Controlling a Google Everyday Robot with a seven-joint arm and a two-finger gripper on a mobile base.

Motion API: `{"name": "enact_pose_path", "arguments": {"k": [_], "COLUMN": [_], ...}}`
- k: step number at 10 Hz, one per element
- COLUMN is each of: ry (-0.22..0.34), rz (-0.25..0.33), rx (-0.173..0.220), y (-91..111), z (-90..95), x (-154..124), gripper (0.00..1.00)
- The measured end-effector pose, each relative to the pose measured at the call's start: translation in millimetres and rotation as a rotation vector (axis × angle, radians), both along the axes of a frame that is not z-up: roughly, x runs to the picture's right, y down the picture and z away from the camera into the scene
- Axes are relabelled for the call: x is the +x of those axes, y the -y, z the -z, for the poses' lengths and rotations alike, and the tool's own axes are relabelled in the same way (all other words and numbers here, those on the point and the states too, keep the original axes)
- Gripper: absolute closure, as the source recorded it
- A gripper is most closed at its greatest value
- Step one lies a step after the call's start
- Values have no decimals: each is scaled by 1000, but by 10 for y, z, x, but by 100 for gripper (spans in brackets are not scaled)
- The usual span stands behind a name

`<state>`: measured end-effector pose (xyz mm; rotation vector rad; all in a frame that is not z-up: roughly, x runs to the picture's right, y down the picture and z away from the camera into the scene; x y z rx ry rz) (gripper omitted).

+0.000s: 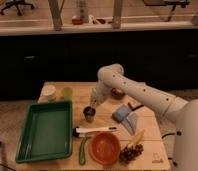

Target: Place fork in metal cup

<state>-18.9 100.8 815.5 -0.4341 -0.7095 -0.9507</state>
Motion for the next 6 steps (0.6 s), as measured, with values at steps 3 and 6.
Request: {"name": "enact_pose_path", "arguments": {"k": [3,6], "ry": [20,26], "rz": [38,73], "rx": [3,17], "y": [-69,-100], "z": [98,195], "x": [-81,-123], "gripper": [100,100]}}
